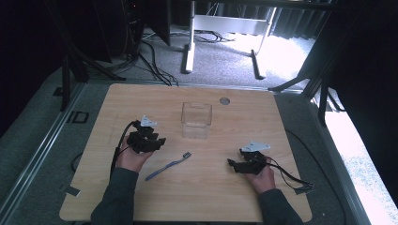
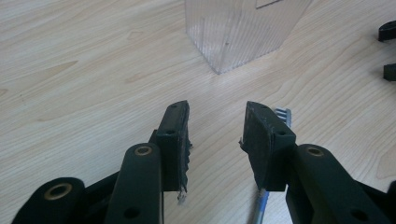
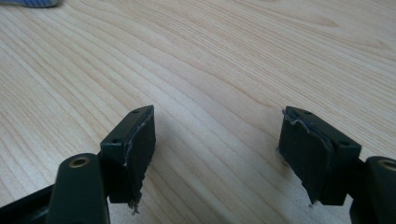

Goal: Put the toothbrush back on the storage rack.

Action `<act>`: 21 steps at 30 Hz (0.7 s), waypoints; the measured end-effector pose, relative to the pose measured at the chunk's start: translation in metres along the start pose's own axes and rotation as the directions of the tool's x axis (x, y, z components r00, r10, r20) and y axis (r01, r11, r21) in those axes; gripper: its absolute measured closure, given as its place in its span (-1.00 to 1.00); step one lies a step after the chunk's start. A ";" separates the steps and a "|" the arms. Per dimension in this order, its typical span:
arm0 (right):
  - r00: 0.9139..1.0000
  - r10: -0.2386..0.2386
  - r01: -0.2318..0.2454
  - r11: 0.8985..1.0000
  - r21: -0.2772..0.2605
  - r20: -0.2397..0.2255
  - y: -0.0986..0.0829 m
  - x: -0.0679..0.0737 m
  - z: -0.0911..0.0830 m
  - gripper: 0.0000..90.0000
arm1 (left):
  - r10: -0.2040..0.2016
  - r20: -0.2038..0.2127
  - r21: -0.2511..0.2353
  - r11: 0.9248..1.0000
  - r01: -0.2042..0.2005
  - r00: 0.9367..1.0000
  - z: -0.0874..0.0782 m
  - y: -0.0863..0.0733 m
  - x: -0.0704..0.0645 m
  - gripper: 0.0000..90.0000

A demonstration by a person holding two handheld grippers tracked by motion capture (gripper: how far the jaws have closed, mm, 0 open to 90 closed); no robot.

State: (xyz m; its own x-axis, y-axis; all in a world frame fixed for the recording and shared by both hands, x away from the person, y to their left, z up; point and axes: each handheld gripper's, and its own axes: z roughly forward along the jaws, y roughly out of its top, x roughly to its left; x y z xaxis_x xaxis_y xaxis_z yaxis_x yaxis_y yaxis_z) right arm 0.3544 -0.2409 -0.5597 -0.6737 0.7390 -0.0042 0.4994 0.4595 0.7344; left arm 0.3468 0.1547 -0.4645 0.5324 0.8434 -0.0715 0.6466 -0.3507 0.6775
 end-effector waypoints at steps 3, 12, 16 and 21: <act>1.000 0.000 0.000 1.000 0.000 0.000 0.000 0.000 0.000 -0.40 | 0.004 0.004 0.002 1.000 -0.004 1.000 0.001 0.001 -0.002 0.35; 1.000 0.000 0.000 1.000 0.000 0.000 0.000 0.000 0.000 -0.40 | 0.010 0.012 0.004 1.000 -0.010 1.000 0.001 0.003 -0.007 0.35; 1.000 0.001 -0.001 1.000 0.000 0.000 0.000 0.000 0.000 -0.40 | 0.018 0.016 0.008 1.000 -0.018 1.000 0.002 0.005 -0.010 0.35; 1.000 0.001 -0.001 1.000 0.000 0.000 0.000 0.000 0.000 -0.40 | 0.022 0.022 0.011 1.000 -0.022 1.000 0.004 0.007 -0.014 0.35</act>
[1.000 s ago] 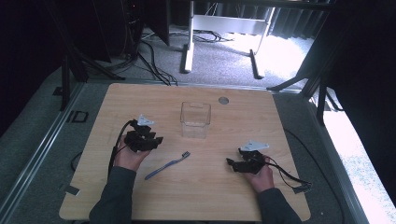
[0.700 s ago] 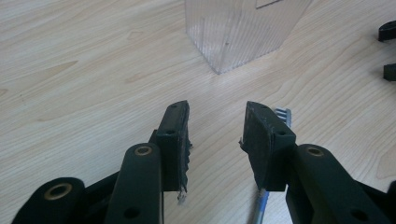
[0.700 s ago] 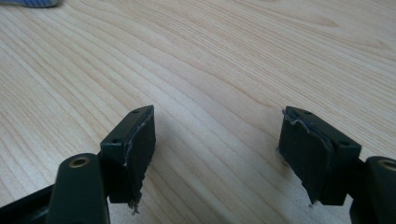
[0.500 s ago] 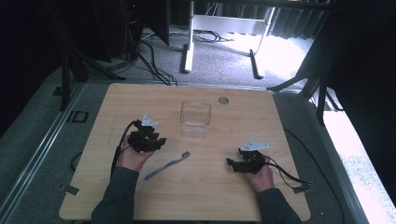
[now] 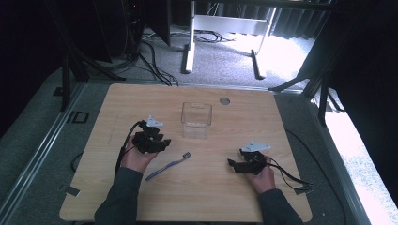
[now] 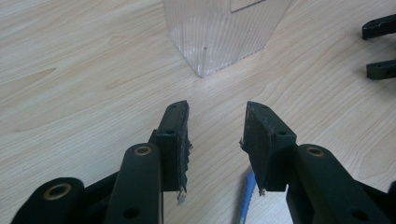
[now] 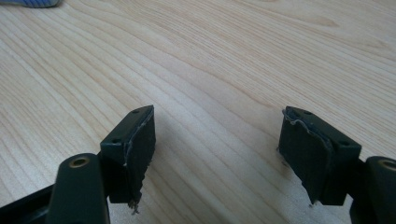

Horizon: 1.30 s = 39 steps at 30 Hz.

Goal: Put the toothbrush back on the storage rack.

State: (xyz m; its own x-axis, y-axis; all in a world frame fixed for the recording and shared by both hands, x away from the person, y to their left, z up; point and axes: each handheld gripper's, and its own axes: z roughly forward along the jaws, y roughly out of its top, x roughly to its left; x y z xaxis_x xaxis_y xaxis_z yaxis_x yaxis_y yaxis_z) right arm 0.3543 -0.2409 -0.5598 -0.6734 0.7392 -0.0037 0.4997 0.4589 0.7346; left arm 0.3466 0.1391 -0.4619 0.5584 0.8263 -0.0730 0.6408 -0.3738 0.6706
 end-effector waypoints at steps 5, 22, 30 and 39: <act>1.000 -0.001 0.001 1.000 0.000 0.000 0.000 0.000 0.000 -0.40 | 0.001 0.004 0.008 1.000 -0.001 1.000 0.002 0.001 -0.002 0.35; 1.000 -0.002 0.002 1.000 -0.002 0.000 0.000 0.000 0.000 -0.40 | 0.047 0.025 0.045 0.998 -0.048 0.999 0.002 0.009 -0.009 0.35; 1.000 0.000 0.000 1.000 -0.001 0.000 0.000 0.000 0.000 -0.40 | 0.058 0.036 0.060 0.996 -0.061 0.998 0.001 0.012 -0.011 0.39; 1.000 0.001 -0.001 1.000 -0.001 0.000 0.000 0.000 0.000 -0.40 | 0.069 0.040 0.078 0.994 -0.072 0.997 0.002 0.014 -0.012 0.42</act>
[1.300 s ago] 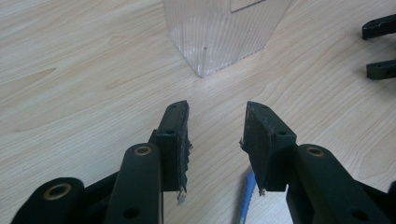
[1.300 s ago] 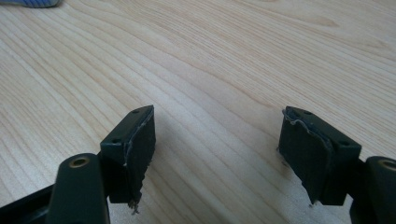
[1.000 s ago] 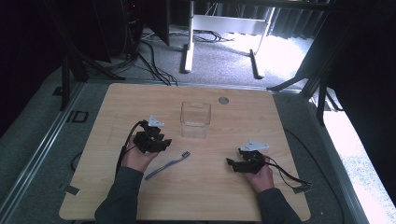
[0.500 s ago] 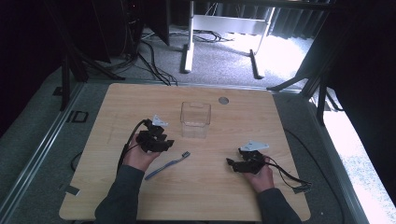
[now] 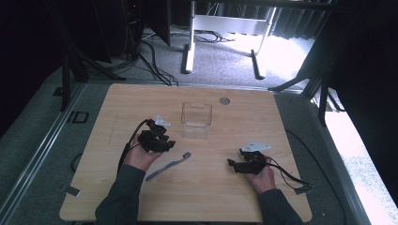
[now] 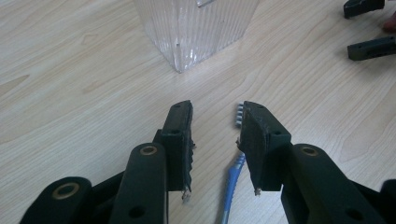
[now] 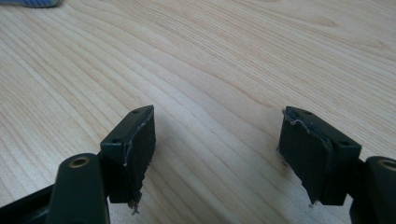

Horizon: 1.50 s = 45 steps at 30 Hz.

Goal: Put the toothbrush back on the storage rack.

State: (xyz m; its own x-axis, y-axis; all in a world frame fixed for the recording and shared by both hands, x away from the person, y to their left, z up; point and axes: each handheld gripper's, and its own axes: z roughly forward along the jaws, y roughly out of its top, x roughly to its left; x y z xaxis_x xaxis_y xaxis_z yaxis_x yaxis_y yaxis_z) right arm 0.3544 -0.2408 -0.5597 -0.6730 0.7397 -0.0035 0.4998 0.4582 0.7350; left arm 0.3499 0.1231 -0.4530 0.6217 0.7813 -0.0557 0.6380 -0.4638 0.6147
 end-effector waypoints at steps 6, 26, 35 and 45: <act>1.000 -0.001 0.001 1.000 0.000 0.000 0.000 0.000 0.000 -0.40 | 0.007 -0.002 0.012 1.000 -0.007 1.000 0.001 0.001 -0.001 0.43; 1.000 -0.001 0.001 1.000 -0.001 0.000 0.000 0.000 0.000 -0.40 | 0.034 0.008 0.069 0.997 -0.035 0.999 0.004 0.004 -0.002 0.44; 1.000 -0.001 0.001 1.000 0.000 0.000 0.000 0.000 0.000 -0.40 | 0.042 0.018 0.094 0.995 -0.044 0.999 0.007 0.003 -0.003 0.46; 1.000 -0.002 0.002 1.000 0.000 0.000 0.000 0.000 0.000 -0.40 | 0.049 0.028 0.116 0.992 -0.052 0.998 0.012 0.004 -0.003 0.49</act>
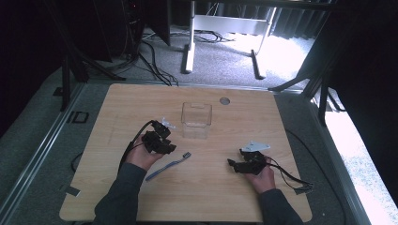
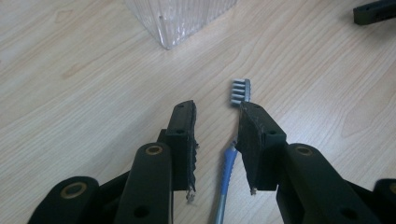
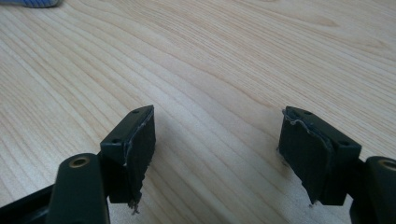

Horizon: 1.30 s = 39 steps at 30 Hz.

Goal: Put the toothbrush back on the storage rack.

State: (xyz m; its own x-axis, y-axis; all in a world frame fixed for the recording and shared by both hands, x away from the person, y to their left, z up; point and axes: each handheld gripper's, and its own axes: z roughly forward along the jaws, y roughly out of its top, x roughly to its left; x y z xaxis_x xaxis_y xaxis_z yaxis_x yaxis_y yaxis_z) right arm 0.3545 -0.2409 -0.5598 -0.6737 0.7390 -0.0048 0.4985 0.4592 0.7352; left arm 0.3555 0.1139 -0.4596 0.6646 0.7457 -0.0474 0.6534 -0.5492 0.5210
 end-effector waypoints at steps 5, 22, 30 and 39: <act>1.000 -0.001 0.001 1.000 0.000 0.000 0.000 0.000 0.000 -0.40 | 0.011 -0.004 0.012 1.000 -0.011 1.000 0.001 0.000 -0.001 0.51; 1.000 -0.001 0.001 1.000 0.002 0.001 0.000 0.000 0.000 -0.40 | 0.024 0.007 0.049 0.998 -0.024 1.000 0.006 0.001 -0.001 0.55; 1.000 -0.001 0.001 1.000 0.001 0.001 0.000 0.000 0.000 -0.40 | 0.020 0.014 0.069 0.997 -0.021 1.000 0.009 0.004 -0.001 0.55; 1.000 0.000 0.000 1.000 0.001 0.000 0.000 0.000 0.000 -0.40 | 0.027 0.025 0.085 0.996 -0.029 0.999 0.011 0.005 -0.001 0.58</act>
State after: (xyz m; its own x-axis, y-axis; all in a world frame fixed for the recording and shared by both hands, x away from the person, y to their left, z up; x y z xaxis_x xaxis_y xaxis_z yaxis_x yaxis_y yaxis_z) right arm 0.3544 -0.2409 -0.5597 -0.6735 0.7392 -0.0051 0.4992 0.4599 0.7344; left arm 0.3621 0.1064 -0.4667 0.6907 0.7210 -0.0551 0.6625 -0.6004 0.4478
